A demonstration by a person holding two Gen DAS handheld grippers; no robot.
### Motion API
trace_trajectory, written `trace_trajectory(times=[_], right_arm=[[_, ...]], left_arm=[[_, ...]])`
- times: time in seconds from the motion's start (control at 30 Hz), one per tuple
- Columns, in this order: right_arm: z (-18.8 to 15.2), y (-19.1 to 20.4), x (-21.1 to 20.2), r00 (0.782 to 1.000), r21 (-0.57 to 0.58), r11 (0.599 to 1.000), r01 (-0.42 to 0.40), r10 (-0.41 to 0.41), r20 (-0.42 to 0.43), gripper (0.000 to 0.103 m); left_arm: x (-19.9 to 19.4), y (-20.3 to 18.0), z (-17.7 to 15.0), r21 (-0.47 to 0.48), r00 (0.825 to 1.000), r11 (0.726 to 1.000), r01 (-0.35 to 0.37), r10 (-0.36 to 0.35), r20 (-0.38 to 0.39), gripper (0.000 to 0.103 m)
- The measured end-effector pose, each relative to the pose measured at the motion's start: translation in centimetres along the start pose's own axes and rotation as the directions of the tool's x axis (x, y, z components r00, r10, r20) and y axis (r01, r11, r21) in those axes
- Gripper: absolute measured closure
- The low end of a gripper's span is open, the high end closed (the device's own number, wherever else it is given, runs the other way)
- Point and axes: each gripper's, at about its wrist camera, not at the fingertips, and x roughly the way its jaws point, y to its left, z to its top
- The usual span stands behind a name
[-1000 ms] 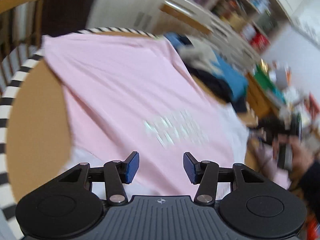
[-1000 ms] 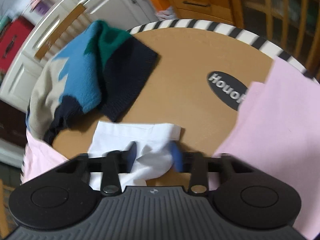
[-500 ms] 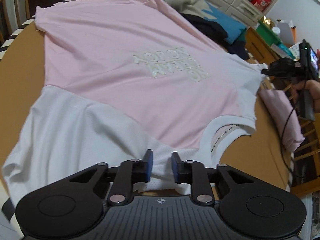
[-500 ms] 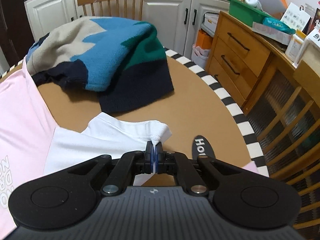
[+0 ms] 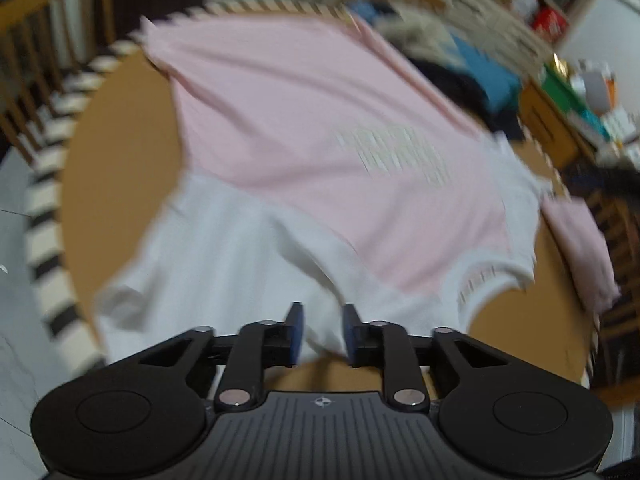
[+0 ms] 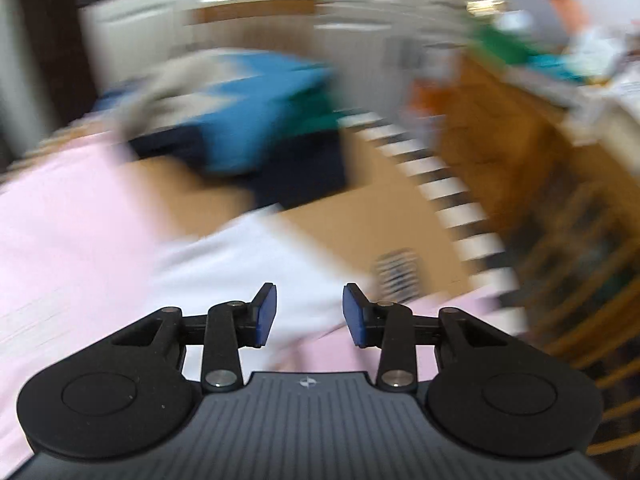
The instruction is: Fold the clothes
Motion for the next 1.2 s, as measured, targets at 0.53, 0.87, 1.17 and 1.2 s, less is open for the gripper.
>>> trace_trajectory(times=[0.53,0.87,1.17,1.2], right_arm=[[-6.0,8.7,-2.5,0.958,-0.23,0.935,-0.269,0.234,-0.167,0.058],[-7.1,9.7,-2.2,0.954,-0.269,0.923,-0.276,0.229,-0.193,0.047],[-8.3,10.1,-1.5,0.963,-0.341,0.909,-0.239,0.176,-0.205,0.045],[-8.4,10.2,-1.4,0.961,-0.349,0.906,-0.242,0.175,-0.213,0.046]], left_arm=[[-0.3,8.3,2.9,-0.135,0.983,0.977,-0.168,0.176,0.05,0.052],[1.8,7.4,2.5,0.073,0.985,0.983,-0.17,0.173,-0.028,0.095],[0.3,7.6,0.6,0.091,0.973,0.971,-0.22,0.226,-0.052,0.1],[0.1,7.8,0.4,0.086,0.972,0.971,-0.223,0.228,-0.054,0.1]])
